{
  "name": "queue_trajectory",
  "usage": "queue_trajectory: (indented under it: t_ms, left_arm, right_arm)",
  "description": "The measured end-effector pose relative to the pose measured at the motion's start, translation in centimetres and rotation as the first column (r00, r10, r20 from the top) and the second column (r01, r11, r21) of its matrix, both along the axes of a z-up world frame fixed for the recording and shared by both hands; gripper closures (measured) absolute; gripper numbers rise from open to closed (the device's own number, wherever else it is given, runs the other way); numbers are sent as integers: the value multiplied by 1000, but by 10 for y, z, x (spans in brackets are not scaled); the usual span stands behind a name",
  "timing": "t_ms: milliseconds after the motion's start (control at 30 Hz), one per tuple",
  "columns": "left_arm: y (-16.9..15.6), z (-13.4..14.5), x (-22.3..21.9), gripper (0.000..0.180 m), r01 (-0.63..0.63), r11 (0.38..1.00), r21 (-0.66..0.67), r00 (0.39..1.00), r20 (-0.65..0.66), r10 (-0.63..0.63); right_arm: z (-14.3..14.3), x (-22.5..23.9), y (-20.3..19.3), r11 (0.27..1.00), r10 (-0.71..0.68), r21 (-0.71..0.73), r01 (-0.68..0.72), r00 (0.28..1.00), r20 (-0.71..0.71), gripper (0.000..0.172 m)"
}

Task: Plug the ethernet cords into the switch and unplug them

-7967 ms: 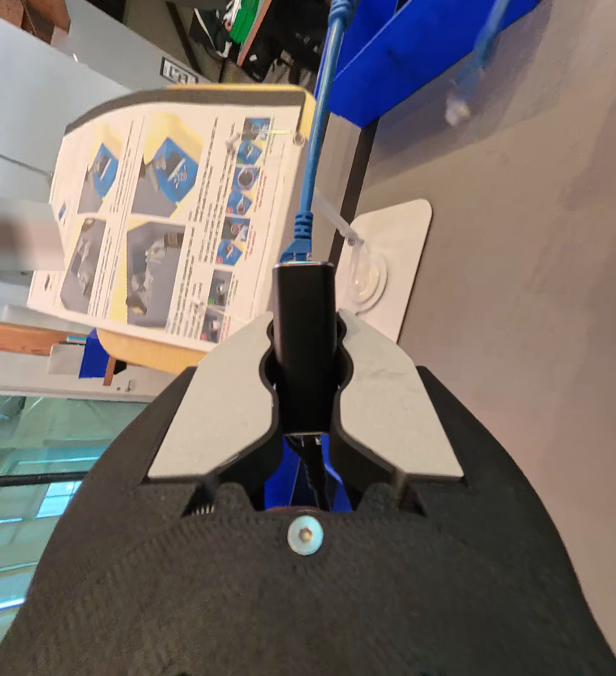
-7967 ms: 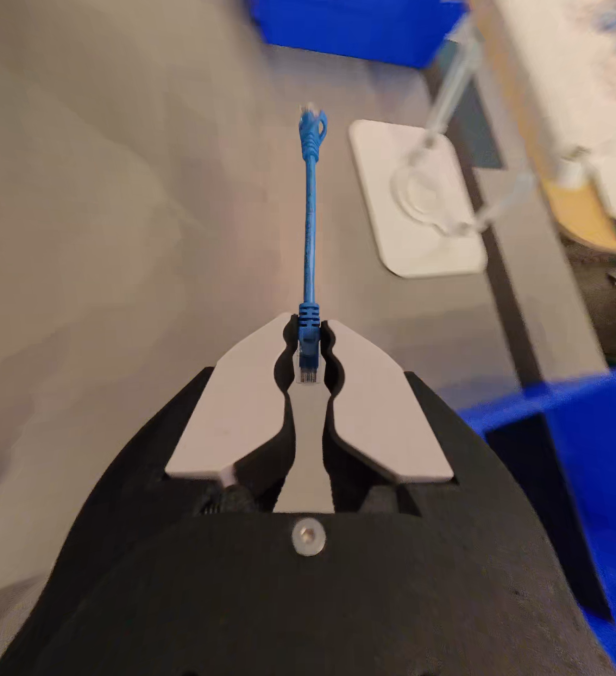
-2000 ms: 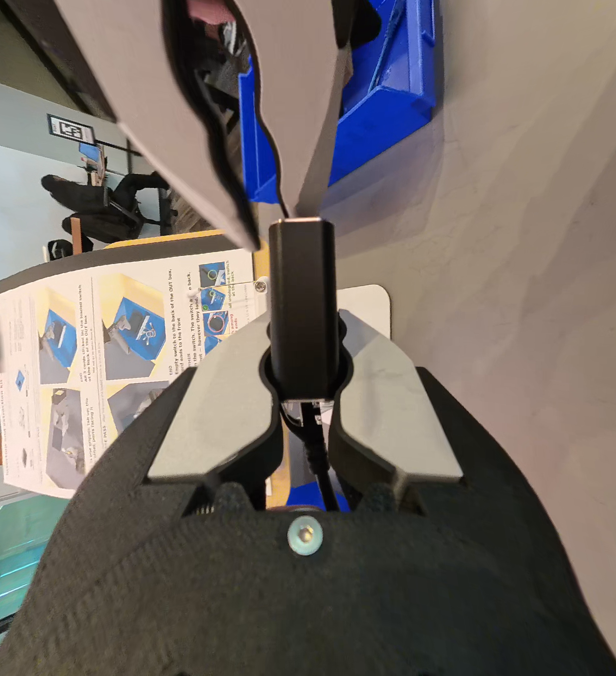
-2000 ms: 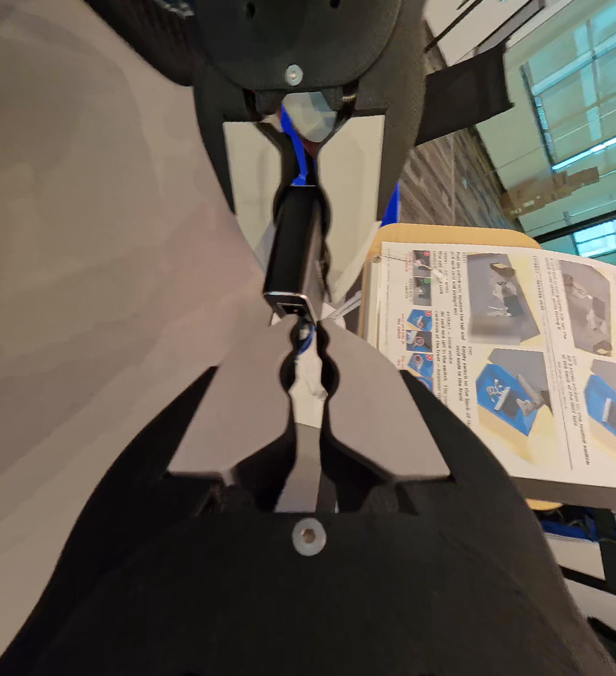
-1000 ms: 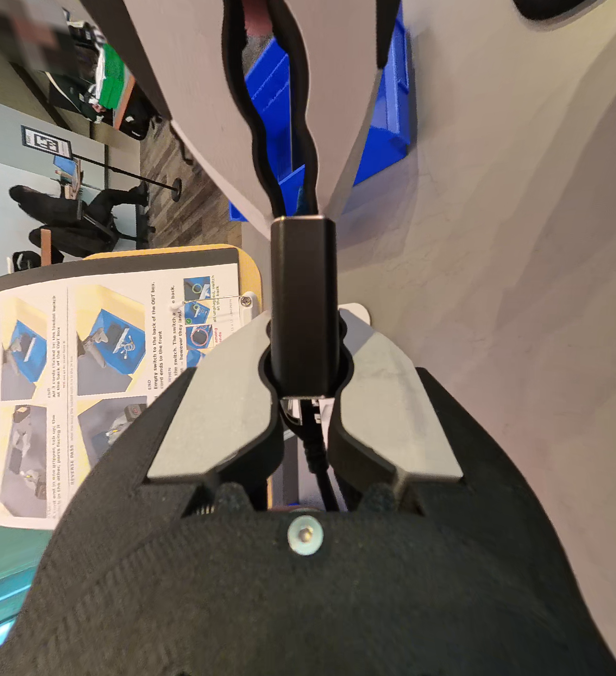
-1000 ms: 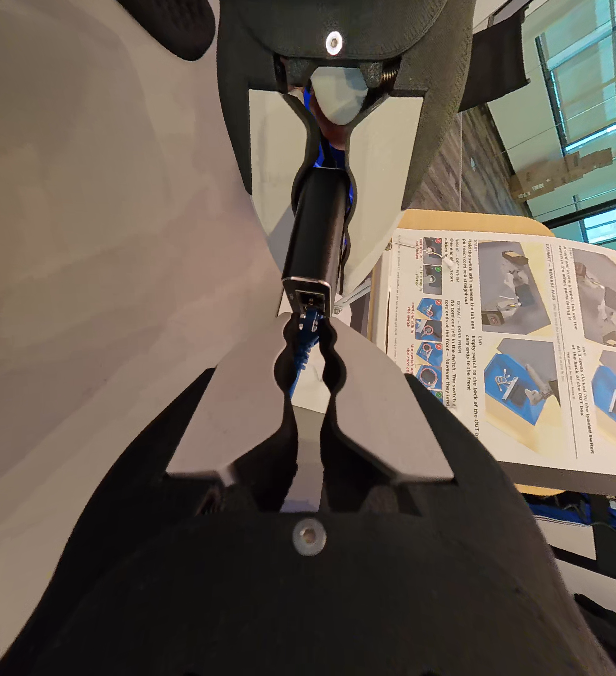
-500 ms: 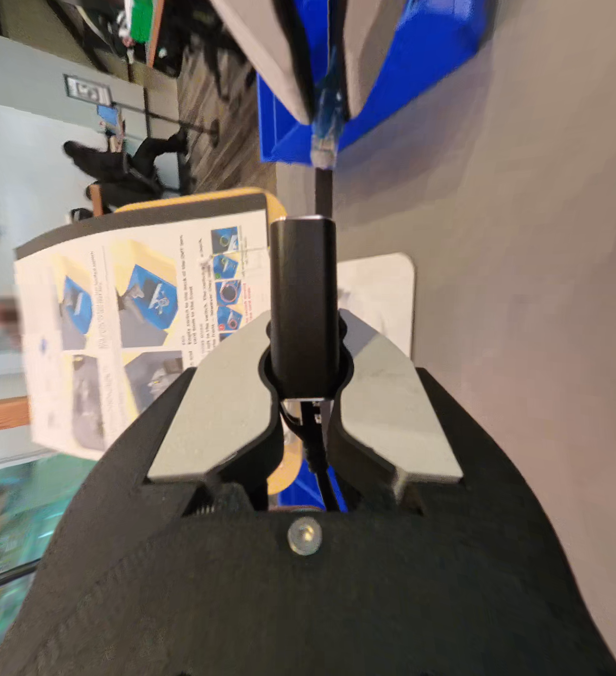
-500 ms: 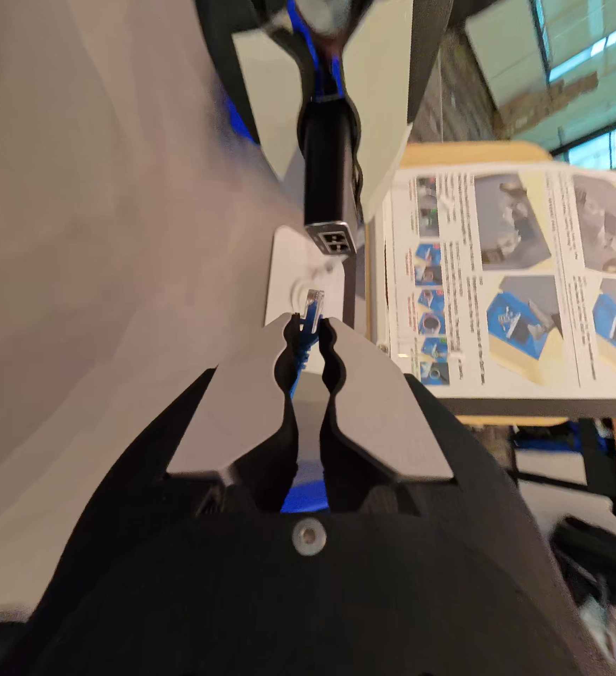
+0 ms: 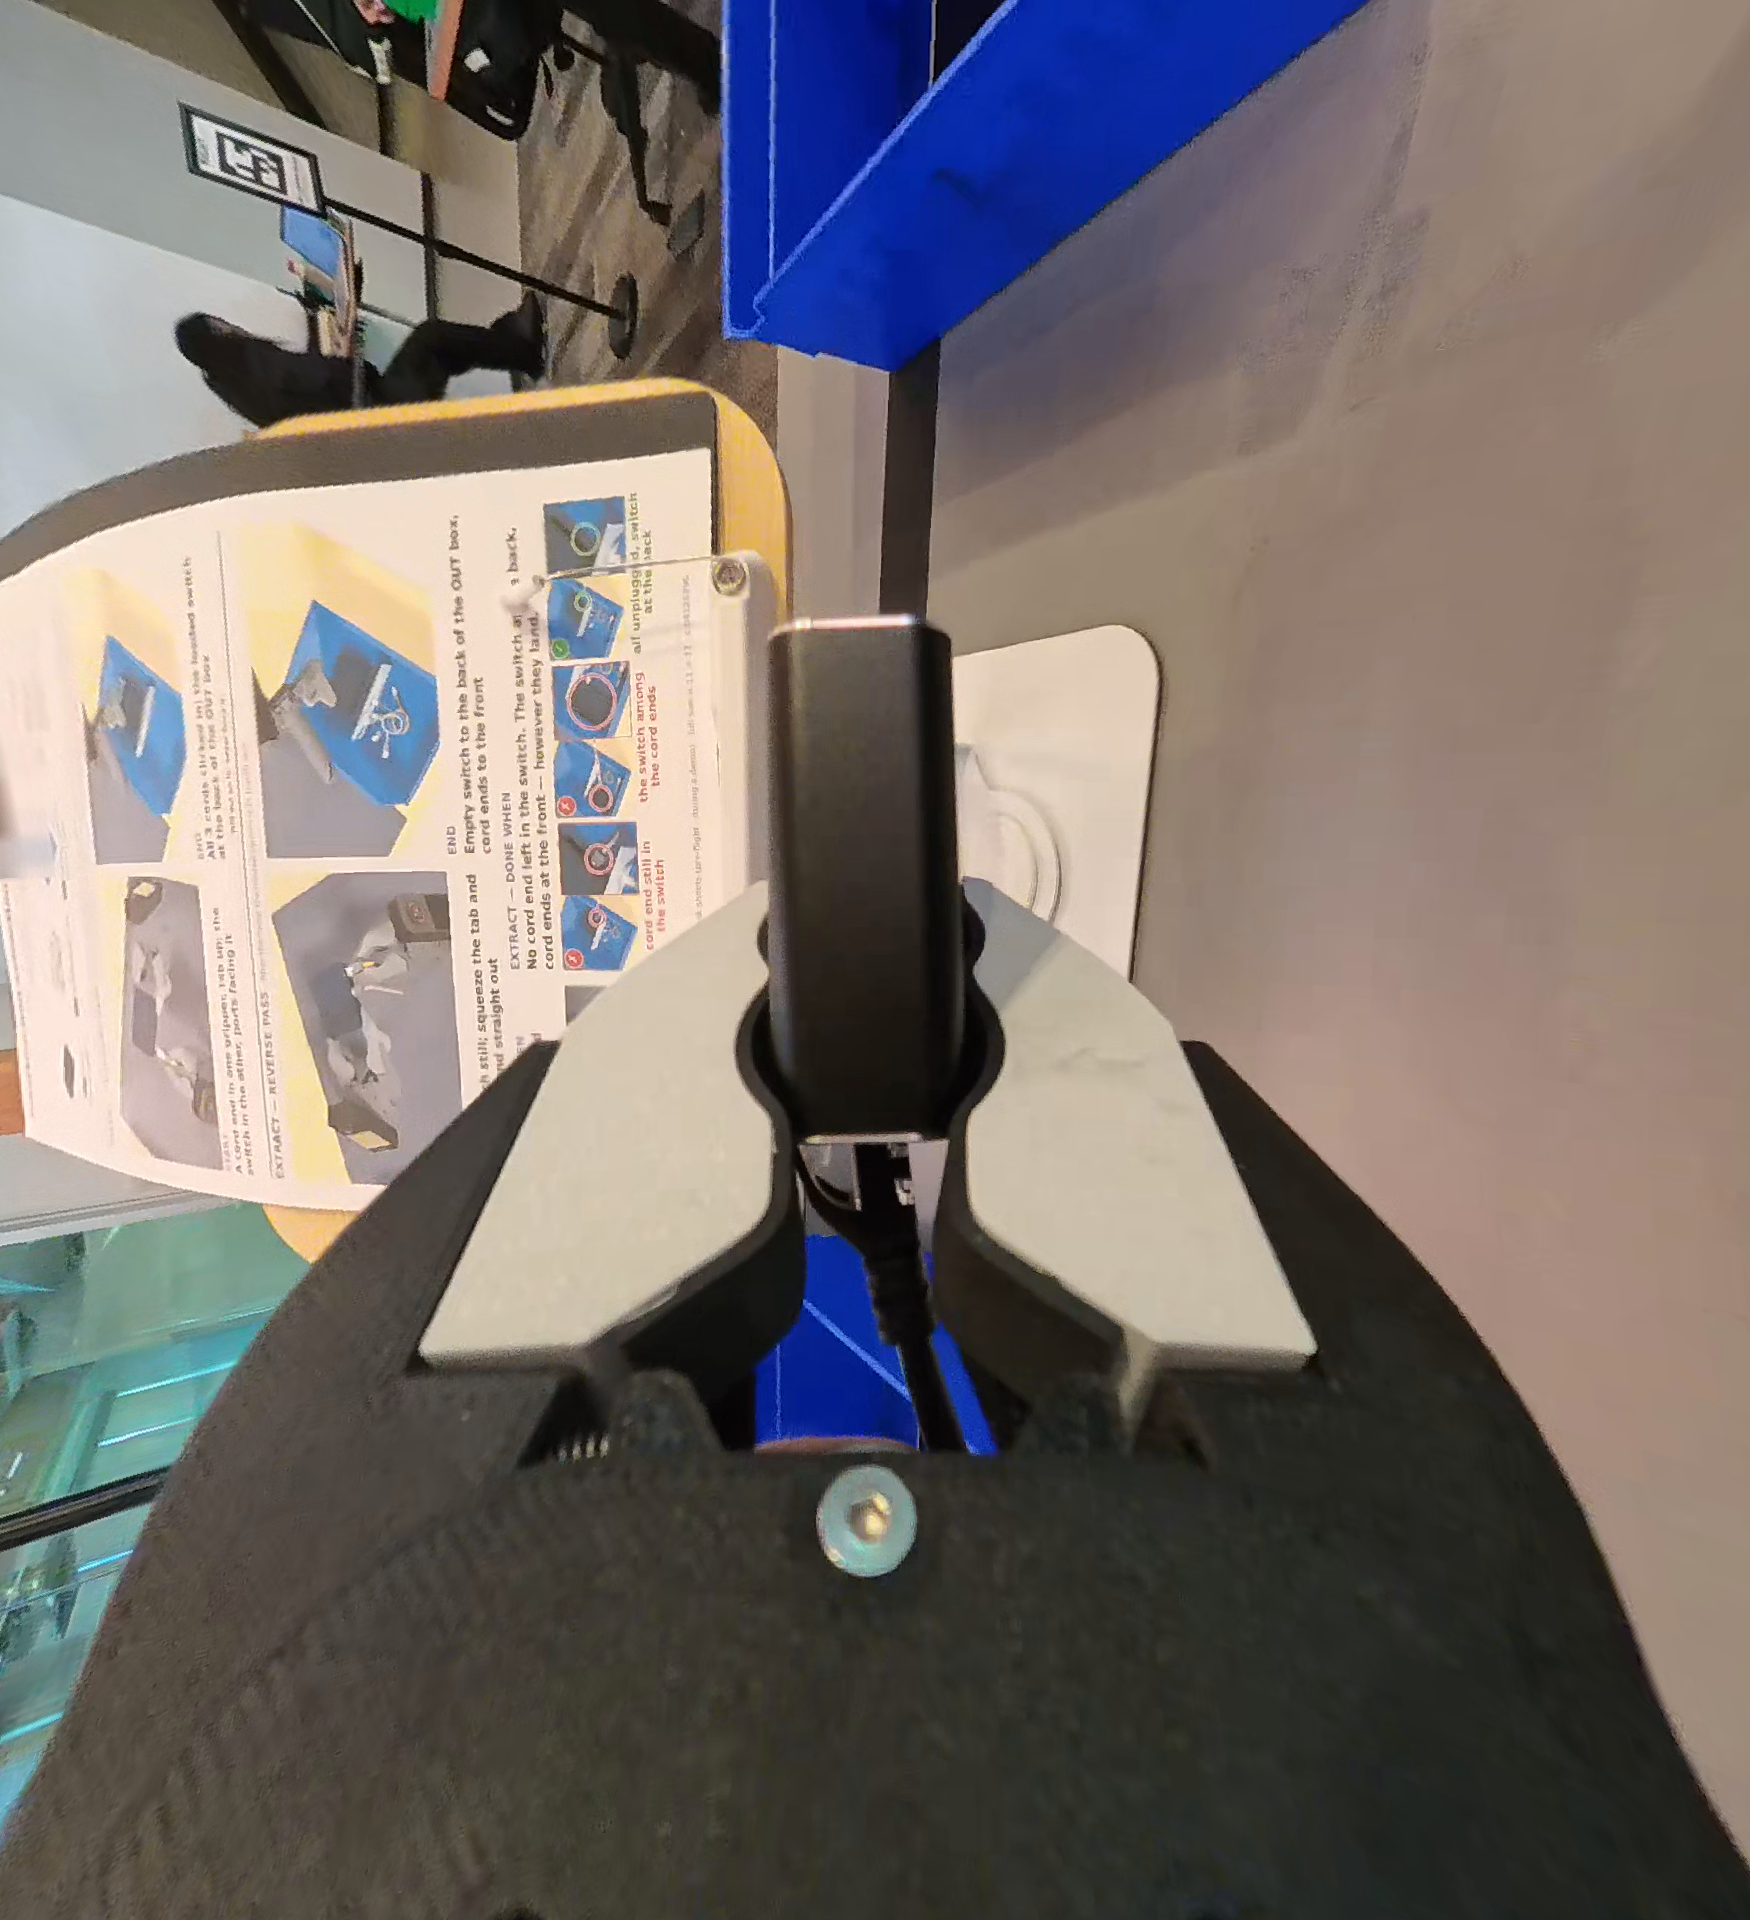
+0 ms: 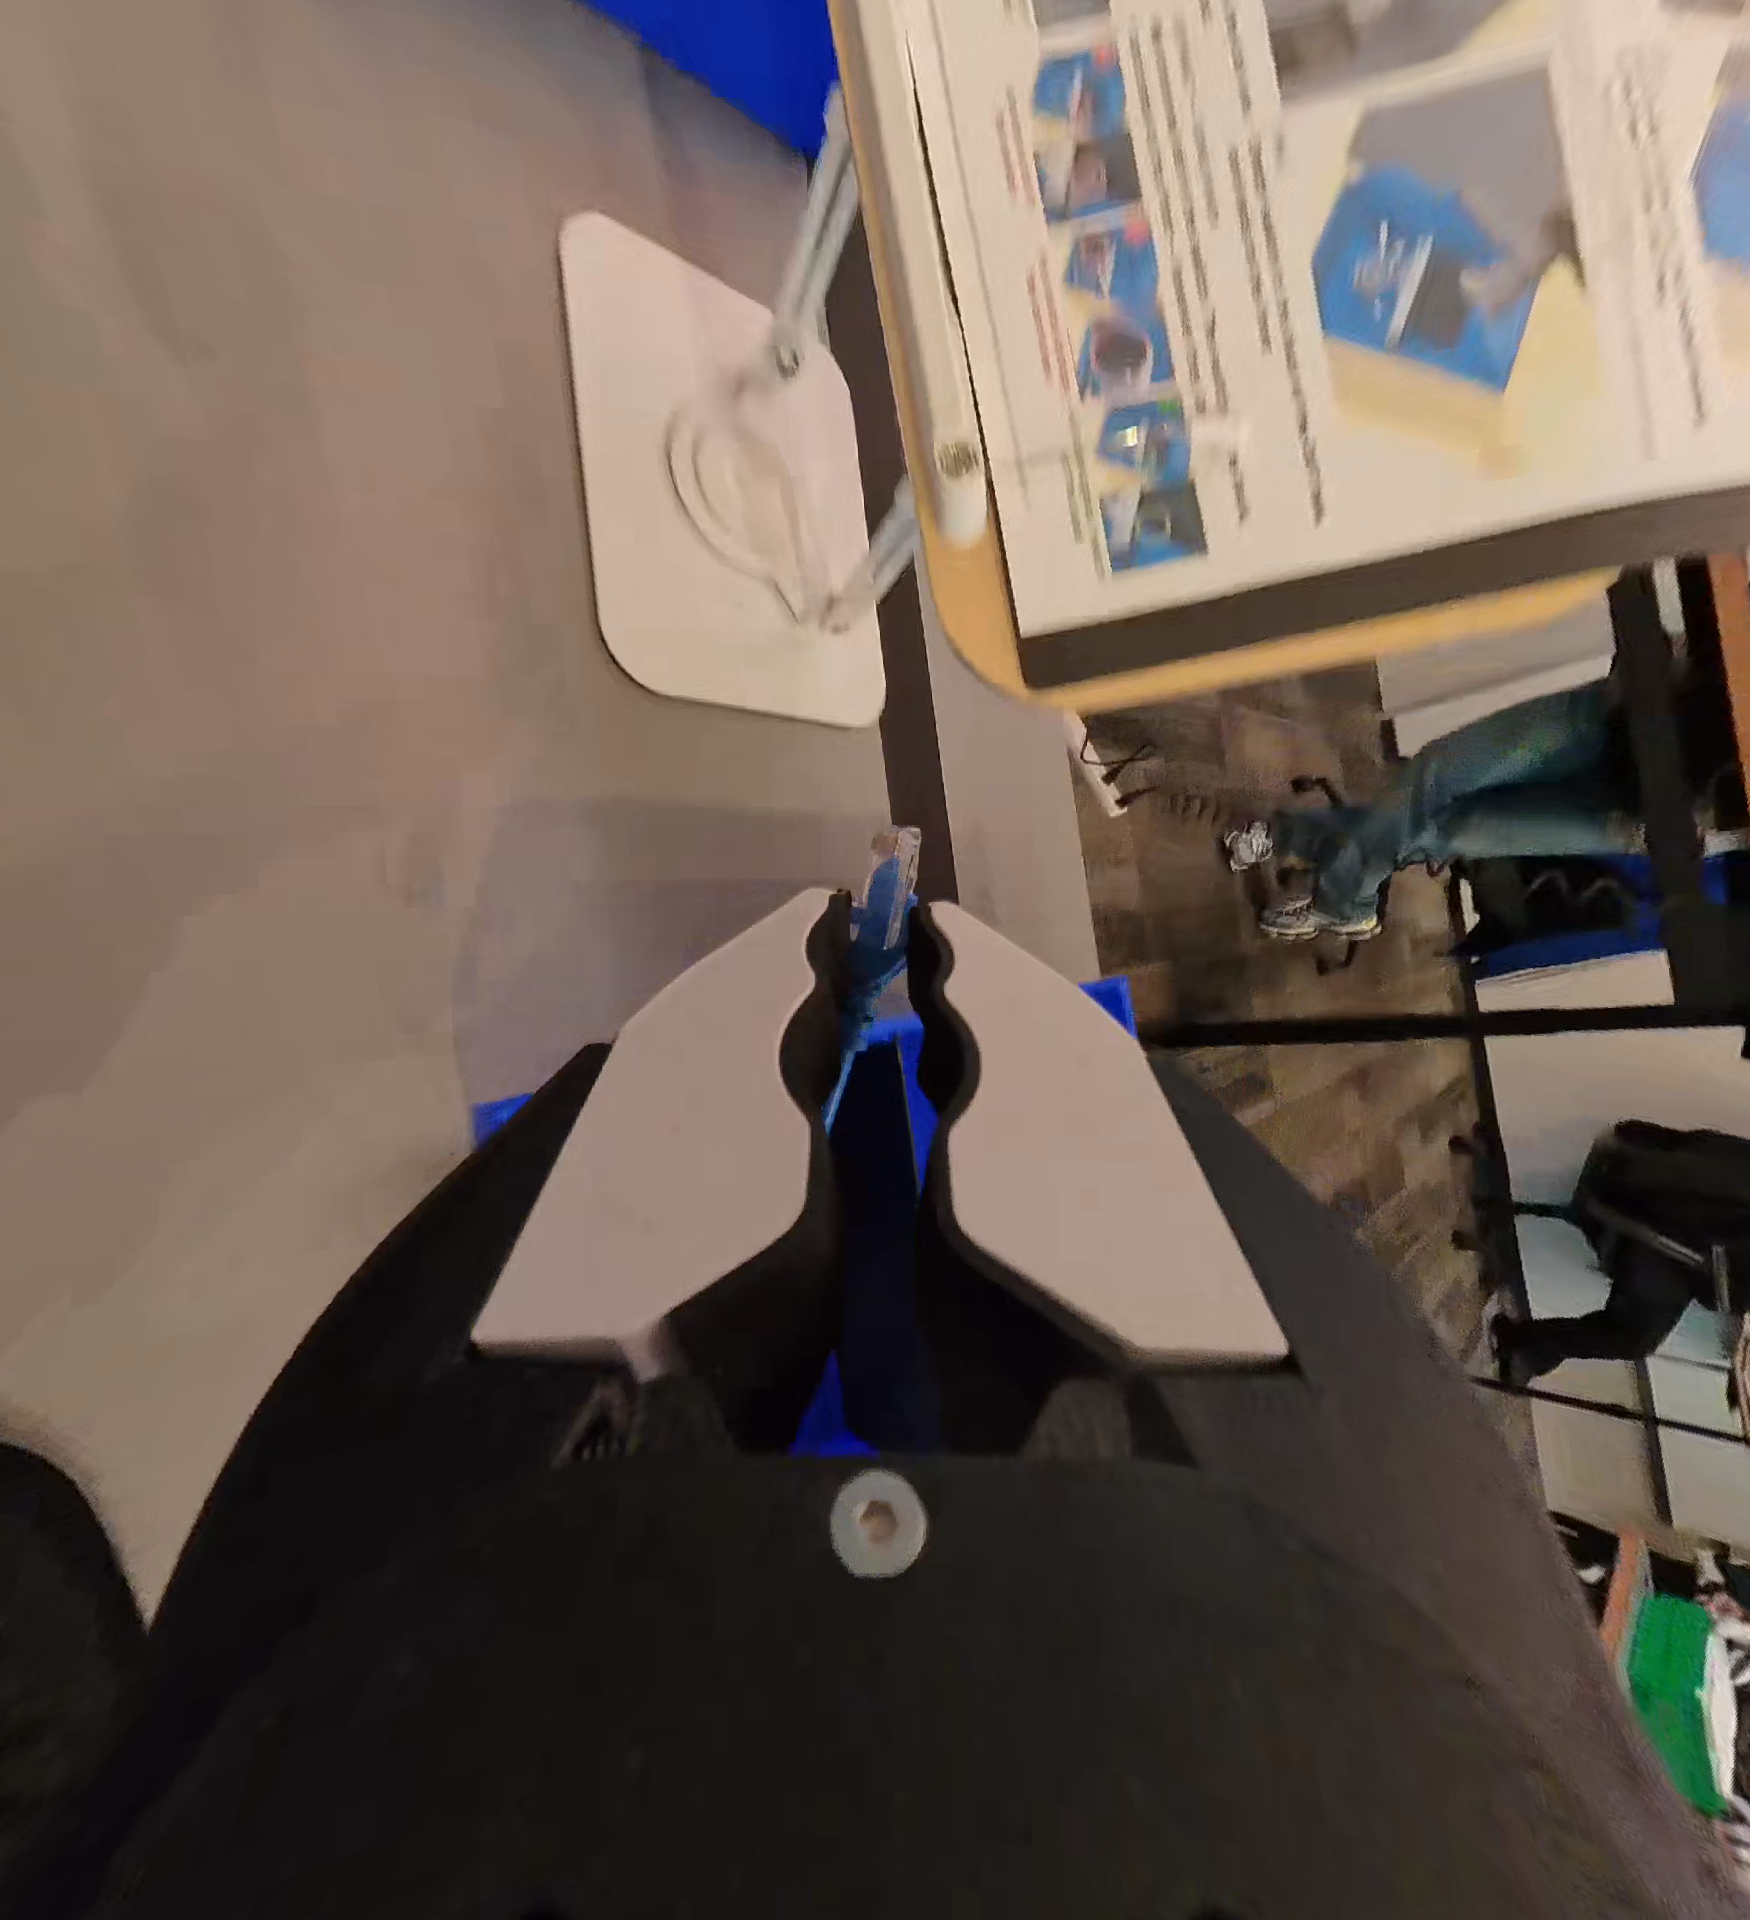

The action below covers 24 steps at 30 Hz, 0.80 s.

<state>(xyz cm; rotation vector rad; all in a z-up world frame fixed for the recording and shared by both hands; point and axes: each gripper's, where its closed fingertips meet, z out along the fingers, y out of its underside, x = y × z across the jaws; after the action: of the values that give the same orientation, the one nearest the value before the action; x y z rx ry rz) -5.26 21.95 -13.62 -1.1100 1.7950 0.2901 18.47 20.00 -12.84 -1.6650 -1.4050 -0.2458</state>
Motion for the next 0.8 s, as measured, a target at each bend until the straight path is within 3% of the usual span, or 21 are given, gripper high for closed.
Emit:
queue_trajectory:
  t_ms: [300,333,400,533,667,800]
  left_arm:
    - [-4,-17,4,154,25,999,-24,1000,-1,-25]
    - [-4,-17,4,154,28,999,-19,1000,1,-28]
    - [-4,-18,6,154,35,999,-24,999,6,-35]
    - [-8,-16,14,154,83,996,-26,996,45,-82]
    - [-25,-4,32,154,191,981,-29,972,141,-185]
    - [-51,10,48,155,311,947,-82,926,248,-283]
  right_arm:
    - [-95,80,47,980,-121,-149,128,991,60,159]
    - [-107,86,50,973,-135,-181,144,989,63,154]
    - [-115,93,54,962,-181,-202,186,983,42,119]
    - [-71,59,38,989,-115,-94,112,993,-23,123]
    - [-9,-56,-9,983,183,19,-182,970,-159,127]
    - [19,-148,-45,914,406,108,-391,884,-234,119]
